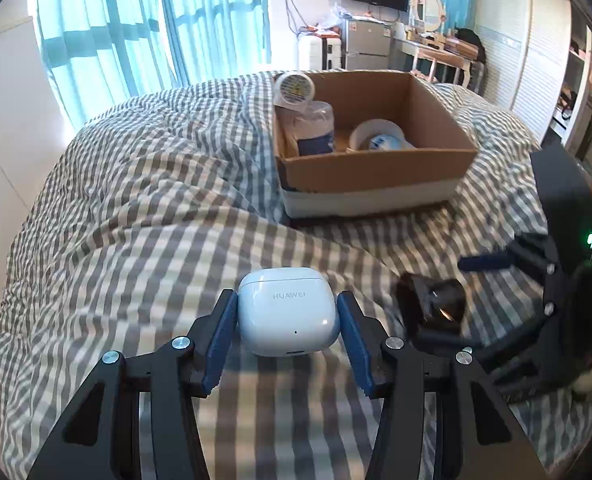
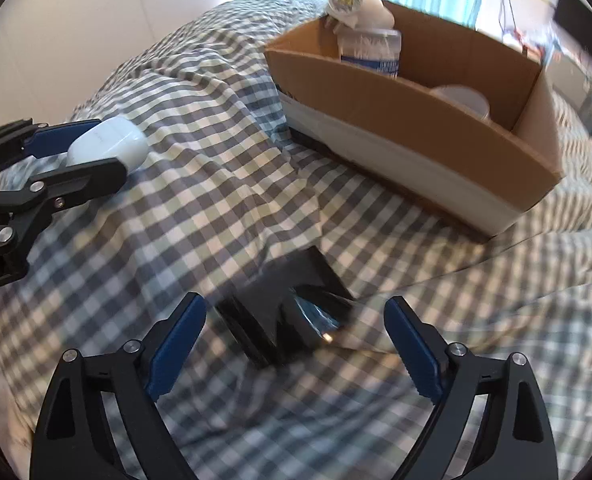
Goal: Organize objects
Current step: 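Grasp the white earbud case with the left tool while the right tool grasps the black item, then carry earbud case and black item over the box with both tools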
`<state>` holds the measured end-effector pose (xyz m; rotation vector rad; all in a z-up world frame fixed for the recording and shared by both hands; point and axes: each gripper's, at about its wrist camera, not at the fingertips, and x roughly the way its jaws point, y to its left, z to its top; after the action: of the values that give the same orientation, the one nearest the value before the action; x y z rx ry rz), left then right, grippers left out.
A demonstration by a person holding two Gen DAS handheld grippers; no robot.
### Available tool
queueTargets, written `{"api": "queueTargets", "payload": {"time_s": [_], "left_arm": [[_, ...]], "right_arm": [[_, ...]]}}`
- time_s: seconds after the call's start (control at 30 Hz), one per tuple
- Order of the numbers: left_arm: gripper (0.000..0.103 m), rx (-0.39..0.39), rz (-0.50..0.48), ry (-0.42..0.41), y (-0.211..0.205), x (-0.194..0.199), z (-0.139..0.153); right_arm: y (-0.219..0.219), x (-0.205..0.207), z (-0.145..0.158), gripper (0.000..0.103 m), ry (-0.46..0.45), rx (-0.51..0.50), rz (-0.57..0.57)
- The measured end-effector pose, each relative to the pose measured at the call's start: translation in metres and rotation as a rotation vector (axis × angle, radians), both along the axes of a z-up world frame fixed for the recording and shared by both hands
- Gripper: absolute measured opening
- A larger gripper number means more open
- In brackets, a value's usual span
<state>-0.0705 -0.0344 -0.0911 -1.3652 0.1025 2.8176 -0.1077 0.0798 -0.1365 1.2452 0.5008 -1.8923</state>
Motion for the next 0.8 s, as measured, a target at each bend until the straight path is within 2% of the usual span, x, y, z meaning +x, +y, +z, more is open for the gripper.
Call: {"api": "queueTargets", "payload": {"time_s": [0.2, 0.37, 0.47, 0.53, 0.8], "left_arm": [[0.052, 0.008, 0.003, -0.030, -0.007, -0.015, -0.013], [0.052, 0.028, 0.003, -0.052, -0.011, -0.022, -0.019], [0.052, 0.021, 0.003, -0.054, -0.011, -0.024, -0.019], [0.052, 0.015, 0.002, -0.057, -0.010, -0.024, -0.019], [0.052, -0.018, 0.011, -0.044, -0.007, -0.019, -0.013]], "right_arm": [[-0.013, -0.006, -0.023, 0.091, 0.013, 0.103, -0.064], [-0.020, 0.001, -0.026, 0.091, 0.090, 0.154, -0.065], [-0.022, 0.006, -0.024, 0.088, 0.125, 0.151, -0.057], [-0.021, 0.008, -0.021, 0.081, 0.140, 0.146, -0.052], [-0.013, 0.016, -0.002, 0.078, 0.212, 0.102, -0.059]]}}
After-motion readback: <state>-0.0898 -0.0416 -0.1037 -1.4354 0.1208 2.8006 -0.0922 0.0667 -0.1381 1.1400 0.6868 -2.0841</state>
